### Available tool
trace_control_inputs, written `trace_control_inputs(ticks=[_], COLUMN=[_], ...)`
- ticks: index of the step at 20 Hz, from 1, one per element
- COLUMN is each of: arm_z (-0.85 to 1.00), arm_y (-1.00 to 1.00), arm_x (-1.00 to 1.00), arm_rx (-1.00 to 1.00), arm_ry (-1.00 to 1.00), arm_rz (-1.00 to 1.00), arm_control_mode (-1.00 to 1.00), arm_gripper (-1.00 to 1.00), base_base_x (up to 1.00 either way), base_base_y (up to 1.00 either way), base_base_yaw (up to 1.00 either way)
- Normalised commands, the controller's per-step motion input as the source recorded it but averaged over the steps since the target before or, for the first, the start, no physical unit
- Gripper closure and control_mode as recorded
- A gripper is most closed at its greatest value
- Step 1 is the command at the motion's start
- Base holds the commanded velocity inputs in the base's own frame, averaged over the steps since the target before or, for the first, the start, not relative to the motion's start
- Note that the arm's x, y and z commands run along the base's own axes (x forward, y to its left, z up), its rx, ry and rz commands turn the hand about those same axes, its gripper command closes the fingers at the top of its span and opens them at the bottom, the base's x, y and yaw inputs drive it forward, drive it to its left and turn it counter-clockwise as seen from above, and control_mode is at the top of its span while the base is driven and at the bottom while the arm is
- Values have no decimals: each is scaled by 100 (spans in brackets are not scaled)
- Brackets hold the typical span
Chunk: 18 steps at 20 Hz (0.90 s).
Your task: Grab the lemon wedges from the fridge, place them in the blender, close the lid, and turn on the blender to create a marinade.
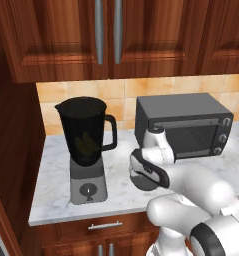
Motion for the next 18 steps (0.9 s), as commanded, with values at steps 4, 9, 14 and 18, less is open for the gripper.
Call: trace_control_inputs(ticks=[4, 9, 14, 18], arm_z=[-36, -37, -52, -54], arm_y=[0, 1, 0, 0], arm_x=[0, 0, 0, -1], arm_rx=[0, 0, -1, 0], arm_ry=[0, 0, 0, 0], arm_rz=[0, 0, 0, 0], arm_control_mode=[-100, -100, -100, -100], arm_gripper=[-100, -100, -100, 100], base_base_x=[0, 0, 0, 0], base_base_y=[0, 0, 0, 0], base_base_yaw=[0, 0, 0, 0])
